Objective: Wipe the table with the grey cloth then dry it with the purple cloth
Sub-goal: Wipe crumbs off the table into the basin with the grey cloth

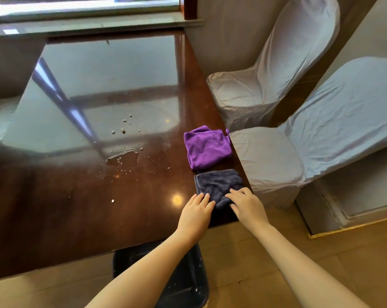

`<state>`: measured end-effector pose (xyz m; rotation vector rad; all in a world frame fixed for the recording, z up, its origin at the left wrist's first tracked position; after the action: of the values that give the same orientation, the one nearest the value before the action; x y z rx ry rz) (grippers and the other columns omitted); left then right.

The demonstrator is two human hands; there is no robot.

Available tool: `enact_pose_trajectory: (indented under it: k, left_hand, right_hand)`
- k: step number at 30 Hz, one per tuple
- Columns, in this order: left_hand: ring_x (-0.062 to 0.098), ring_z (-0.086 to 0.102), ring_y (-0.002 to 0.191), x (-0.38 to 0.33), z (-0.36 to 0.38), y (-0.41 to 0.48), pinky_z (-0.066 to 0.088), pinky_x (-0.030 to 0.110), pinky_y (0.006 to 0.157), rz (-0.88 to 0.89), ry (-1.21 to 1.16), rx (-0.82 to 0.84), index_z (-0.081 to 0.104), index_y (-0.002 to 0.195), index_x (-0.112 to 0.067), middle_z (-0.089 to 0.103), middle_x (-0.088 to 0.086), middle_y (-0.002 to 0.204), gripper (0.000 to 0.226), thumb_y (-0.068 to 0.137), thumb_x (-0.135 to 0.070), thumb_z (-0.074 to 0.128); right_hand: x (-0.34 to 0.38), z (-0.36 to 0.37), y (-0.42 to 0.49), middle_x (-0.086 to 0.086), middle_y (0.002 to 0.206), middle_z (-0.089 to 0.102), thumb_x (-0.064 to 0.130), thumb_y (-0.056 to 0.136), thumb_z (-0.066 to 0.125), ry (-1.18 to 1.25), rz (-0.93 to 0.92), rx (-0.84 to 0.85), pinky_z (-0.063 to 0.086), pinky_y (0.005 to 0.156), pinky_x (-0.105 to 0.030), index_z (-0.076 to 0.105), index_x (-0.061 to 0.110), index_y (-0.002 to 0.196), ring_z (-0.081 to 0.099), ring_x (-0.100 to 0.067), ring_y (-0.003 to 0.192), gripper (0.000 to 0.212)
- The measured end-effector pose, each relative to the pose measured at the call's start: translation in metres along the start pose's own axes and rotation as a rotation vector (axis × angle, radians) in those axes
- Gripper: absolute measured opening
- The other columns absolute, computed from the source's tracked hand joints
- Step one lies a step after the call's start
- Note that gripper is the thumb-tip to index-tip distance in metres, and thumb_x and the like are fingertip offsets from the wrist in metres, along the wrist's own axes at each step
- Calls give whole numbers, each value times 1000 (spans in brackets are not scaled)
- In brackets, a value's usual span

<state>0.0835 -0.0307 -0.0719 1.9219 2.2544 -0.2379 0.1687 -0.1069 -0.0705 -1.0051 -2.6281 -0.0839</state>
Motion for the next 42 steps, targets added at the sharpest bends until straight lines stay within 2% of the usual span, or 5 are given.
enact_pose_trajectory:
  k: [3, 9, 26, 36, 42]
  left_hand:
    - [28, 52, 118, 15, -8, 7, 42, 39, 100, -91, -188, 47, 57, 116, -10, 60, 10, 125, 28, 91, -16, 45]
    - [30, 56, 110, 57, -62, 14, 43, 36, 91, -167, -409, -45, 59, 114, -12, 64, 11, 120, 30, 85, -11, 50]
    - [35, 58, 96, 247, -230, 105, 46, 40, 80, -262, -344, -273, 62, 107, -5, 66, 19, 106, 26, 87, -2, 46]
    - [34, 56, 108, 291, -98, 100, 45, 42, 90, -321, -284, -24, 62, 107, -10, 64, 15, 115, 27, 83, -9, 49]
    - [26, 44, 126, 273, -70, 70, 29, 38, 111, -108, -204, -10, 58, 118, -14, 57, 8, 129, 39, 84, -31, 53]
  right_hand:
    - [1, -5, 7, -8, 125, 60, 19, 91, 54, 26, -1, 7, 43, 93, -33, 57, 17, 124, 51, -24, 114, 33]
    - [27, -26, 36, -7, 114, 64, 24, 90, 55, 158, -10, 86, 43, 83, -29, 59, 23, 119, 56, -23, 103, 29]
    - [175, -118, 242, -18, 105, 69, 20, 88, 57, 323, -115, -145, 46, 80, -40, 65, 16, 111, 59, -36, 101, 24]
    - [153, 6, 257, -8, 119, 63, 26, 88, 57, 91, -51, 29, 42, 90, -39, 61, 26, 117, 52, -30, 112, 30]
    - [149, 36, 239, 1, 134, 52, 39, 81, 55, -64, -67, 49, 29, 105, -42, 54, 23, 124, 42, -21, 124, 45]
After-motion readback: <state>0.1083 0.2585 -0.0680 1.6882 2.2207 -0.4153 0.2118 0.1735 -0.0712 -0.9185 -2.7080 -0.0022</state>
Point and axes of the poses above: each hand's wrist, its own y-axis towards the middle knuckle, its own z-axis out of the palm, x = y × z, the point moved 10 cm from there along y, towards the middle knuckle
